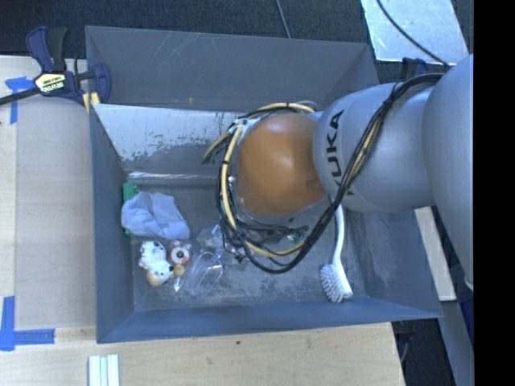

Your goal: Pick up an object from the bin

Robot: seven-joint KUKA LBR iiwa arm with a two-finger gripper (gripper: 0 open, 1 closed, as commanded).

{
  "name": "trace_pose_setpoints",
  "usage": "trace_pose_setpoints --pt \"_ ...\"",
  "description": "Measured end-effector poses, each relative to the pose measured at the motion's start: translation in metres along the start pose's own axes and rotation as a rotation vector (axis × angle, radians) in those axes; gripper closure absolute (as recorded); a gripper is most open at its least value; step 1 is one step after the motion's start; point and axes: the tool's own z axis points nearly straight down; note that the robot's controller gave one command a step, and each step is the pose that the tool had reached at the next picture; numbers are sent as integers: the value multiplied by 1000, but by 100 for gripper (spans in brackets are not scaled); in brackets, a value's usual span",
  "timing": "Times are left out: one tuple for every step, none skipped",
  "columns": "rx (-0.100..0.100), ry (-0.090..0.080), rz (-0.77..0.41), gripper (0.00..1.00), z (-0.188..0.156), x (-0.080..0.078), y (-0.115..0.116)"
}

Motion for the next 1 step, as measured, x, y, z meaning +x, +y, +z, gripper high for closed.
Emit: trace_pose_setpoints --pt "2 -3 2 100 -34 -1 -1"
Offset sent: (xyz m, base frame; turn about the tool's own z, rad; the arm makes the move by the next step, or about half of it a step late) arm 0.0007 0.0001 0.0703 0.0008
